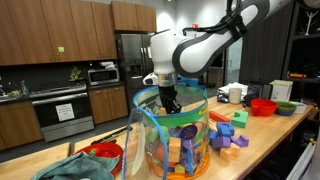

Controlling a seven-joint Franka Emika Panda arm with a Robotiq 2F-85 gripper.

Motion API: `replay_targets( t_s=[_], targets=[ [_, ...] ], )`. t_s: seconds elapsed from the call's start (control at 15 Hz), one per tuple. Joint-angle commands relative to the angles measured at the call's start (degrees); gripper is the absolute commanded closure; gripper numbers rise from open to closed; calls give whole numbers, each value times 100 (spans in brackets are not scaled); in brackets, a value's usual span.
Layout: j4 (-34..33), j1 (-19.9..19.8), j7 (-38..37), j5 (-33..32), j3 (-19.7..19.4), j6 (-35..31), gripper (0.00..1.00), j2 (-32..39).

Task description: Pick up an orange triangular block from the clear block bag and put it on the table

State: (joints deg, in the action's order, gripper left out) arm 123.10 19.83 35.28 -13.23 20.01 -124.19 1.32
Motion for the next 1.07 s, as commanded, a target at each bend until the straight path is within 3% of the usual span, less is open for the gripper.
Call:
replay_targets(
  t_s=[0.0,0.53,1.0],
  targets=[
    [-264,-91,390,83,-76,315,91,-78],
    [-989,-291,805,-100,-269,252,92,-200],
    [-1764,-355,1346,18,-361,1772,92,-236]
  ],
)
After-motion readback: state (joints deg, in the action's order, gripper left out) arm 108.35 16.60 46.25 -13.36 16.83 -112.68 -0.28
